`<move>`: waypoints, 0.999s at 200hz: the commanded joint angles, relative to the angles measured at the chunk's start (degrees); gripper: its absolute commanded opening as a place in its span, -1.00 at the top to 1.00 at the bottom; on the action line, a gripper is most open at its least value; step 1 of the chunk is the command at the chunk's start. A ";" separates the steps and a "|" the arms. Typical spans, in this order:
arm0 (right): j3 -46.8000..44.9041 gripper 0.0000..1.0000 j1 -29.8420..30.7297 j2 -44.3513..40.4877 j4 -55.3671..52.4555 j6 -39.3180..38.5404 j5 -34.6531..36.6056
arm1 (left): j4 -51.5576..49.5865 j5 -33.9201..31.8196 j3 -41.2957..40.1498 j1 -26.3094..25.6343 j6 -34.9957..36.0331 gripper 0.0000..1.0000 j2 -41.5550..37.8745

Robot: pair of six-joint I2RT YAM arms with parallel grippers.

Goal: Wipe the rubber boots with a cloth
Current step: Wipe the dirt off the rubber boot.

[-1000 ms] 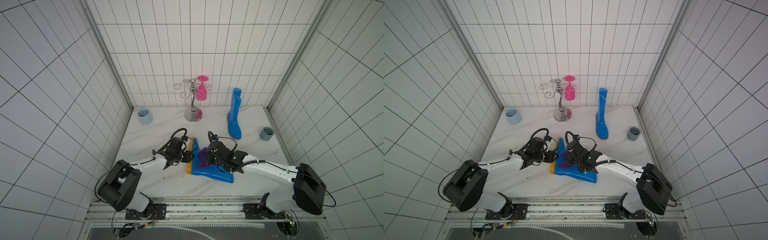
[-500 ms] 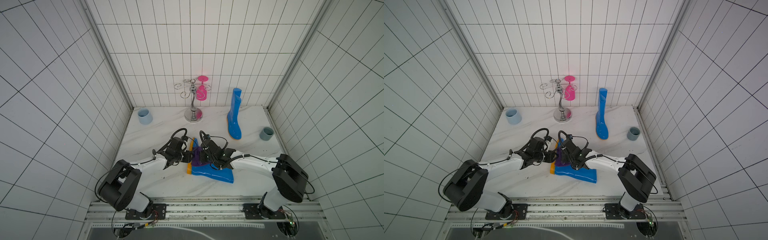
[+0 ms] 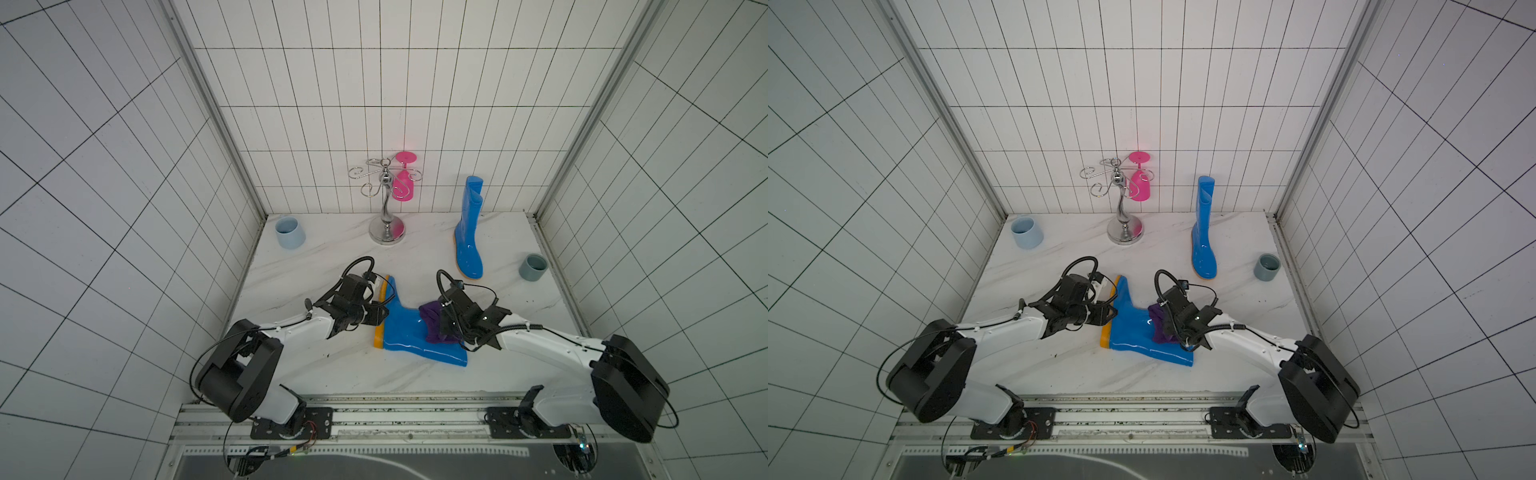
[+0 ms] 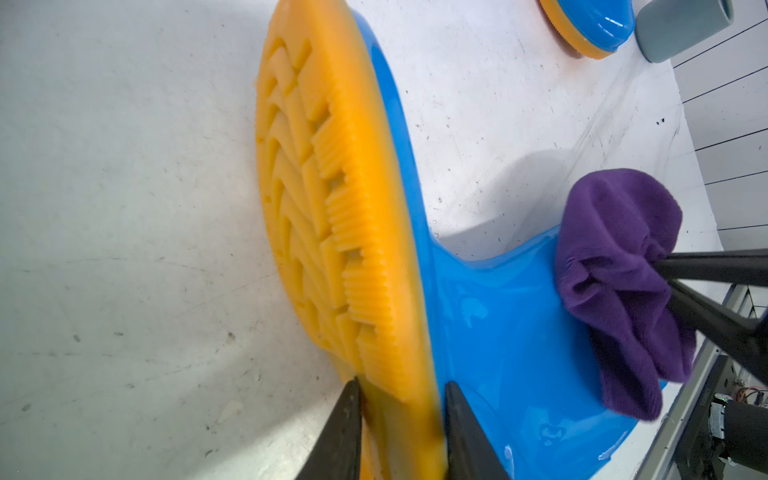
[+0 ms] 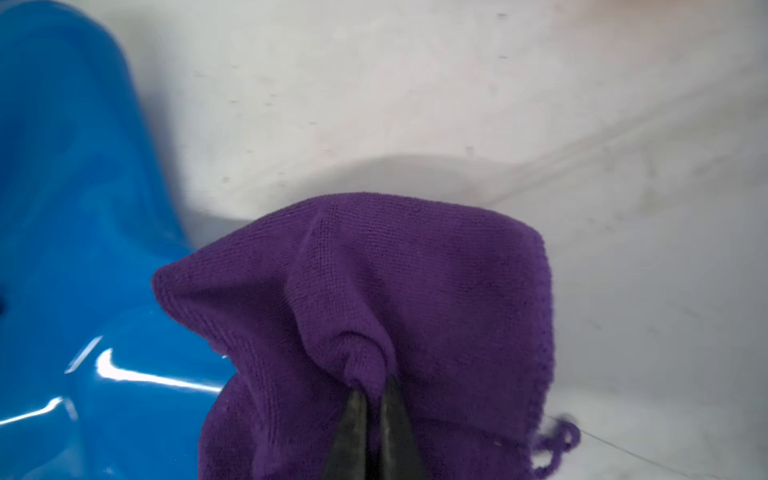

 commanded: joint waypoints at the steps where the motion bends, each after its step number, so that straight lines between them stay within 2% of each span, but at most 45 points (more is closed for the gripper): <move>1: -4.63 1.00 -4.58 -4.35 -6.73 0.90 2.77 | -4.06 -3.65 -1.17 0.57 0.81 0.40 2.66; 24: -3.72 1.00 -6.00 -8.10 -6.23 -1.23 2.45 | -3.87 -3.58 -1.36 0.46 0.19 0.40 2.81; 55: 3.25 1.00 -4.81 -6.23 -5.16 -4.12 -0.40 | -1.85 -4.74 -4.05 -0.99 -4.41 0.40 2.03; 90: 12.98 1.00 2.46 -2.26 -2.70 -4.98 -1.74 | 1.93 -6.63 -7.21 -2.21 -9.07 0.41 0.62; 142: 20.70 1.00 13.78 6.28 1.67 -1.77 -3.20 | 2.33 -6.64 -6.88 -2.22 -8.87 0.42 1.29; 171: 20.56 1.00 17.99 12.07 2.56 1.42 -3.90 | 1.93 -6.65 -6.53 -1.87 -8.36 0.42 1.17; 200: 13.10 1.00 18.92 14.80 6.73 4.57 -5.08 | 2.11 -6.39 -6.56 -1.56 -7.99 0.42 1.51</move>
